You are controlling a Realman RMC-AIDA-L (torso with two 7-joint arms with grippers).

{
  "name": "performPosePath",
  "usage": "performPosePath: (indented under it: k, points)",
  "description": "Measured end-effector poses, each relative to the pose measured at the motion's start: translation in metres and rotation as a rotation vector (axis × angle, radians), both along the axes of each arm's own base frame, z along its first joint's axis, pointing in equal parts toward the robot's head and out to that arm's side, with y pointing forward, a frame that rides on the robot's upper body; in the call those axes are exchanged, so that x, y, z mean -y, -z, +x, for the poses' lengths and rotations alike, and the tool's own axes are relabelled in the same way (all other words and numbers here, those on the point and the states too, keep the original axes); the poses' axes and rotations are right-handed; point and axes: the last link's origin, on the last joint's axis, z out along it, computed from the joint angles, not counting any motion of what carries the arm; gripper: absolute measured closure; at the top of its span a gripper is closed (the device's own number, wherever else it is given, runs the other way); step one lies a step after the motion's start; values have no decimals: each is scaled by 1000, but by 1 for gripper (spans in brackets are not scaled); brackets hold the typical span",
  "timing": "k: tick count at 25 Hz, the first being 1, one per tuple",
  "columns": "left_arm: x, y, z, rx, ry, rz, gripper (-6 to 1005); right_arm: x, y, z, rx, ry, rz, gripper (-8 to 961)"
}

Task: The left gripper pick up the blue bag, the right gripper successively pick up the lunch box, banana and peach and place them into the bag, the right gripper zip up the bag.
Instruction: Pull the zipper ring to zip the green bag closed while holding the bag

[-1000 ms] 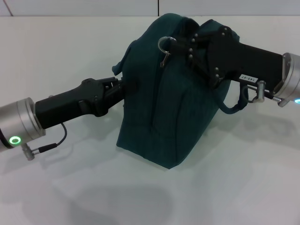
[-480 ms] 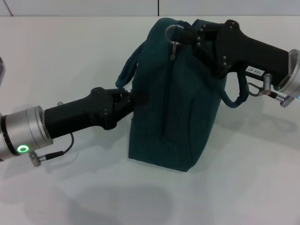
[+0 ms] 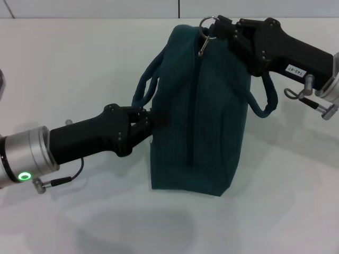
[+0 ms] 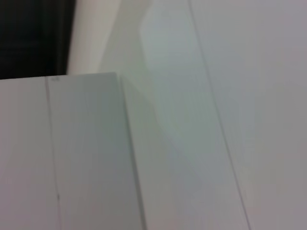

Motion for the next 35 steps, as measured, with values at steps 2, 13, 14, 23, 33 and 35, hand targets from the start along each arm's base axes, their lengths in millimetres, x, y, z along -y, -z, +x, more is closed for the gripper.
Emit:
performPosePath:
  k: [2, 13, 14, 23, 33, 35]
  points:
    - [4, 0, 1, 5, 31, 15, 913, -3, 1, 2, 2, 27, -5, 904]
    - [10, 3, 1, 2, 65, 2, 885, -8, -1, 6, -26, 86, 1, 901]
    - [10, 3, 1, 2, 65, 1, 883, -8, -1, 5, -26, 84, 1, 901]
    - [16, 5, -4, 9, 41, -3, 860, -19, 2, 11, 13, 166, 16, 898]
    - [20, 3, -9, 12, 19, 5, 835, -33, 9, 25, 84, 287, 49, 895]
    - [20, 3, -10, 13, 15, 7, 830, -34, 10, 26, 91, 294, 53, 895]
